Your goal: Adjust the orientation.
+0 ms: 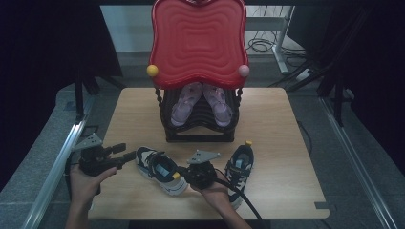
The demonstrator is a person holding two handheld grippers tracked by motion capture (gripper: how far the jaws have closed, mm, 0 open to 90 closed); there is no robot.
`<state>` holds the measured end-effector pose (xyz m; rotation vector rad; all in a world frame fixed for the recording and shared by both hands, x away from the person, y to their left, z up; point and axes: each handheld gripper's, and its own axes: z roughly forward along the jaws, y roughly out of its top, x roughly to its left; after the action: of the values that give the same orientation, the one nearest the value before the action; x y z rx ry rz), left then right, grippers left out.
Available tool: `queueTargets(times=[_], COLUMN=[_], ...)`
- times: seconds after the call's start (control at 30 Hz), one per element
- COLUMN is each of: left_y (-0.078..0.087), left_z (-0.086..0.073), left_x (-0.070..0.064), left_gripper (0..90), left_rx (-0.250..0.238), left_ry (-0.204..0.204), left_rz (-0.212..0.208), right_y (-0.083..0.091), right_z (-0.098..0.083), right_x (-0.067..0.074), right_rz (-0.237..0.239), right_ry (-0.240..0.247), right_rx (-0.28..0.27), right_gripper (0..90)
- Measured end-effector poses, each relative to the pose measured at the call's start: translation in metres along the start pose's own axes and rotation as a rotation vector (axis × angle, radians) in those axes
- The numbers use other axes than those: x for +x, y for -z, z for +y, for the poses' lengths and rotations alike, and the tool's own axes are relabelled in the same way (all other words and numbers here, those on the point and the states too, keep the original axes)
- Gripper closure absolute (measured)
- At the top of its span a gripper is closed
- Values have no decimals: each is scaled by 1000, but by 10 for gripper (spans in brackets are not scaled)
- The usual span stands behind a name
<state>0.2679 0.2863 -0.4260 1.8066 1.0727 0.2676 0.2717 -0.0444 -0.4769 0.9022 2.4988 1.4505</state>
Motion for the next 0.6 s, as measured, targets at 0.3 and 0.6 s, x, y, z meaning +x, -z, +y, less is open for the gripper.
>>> queueTargets(times=[0.3,0.6], left_y=[1,3], left_z=[-2,-3], left_x=[1,3], left_gripper=[374,373], left_rx=[4,4], left_ry=[3,7], left_rz=[0,-3], right_y=[-7,-16], right_z=[-3,-5], right_x=[11,20], right_rz=[68,144], right_ry=[-3,-2], right_rx=[-18,-34], right_gripper=[899,898])
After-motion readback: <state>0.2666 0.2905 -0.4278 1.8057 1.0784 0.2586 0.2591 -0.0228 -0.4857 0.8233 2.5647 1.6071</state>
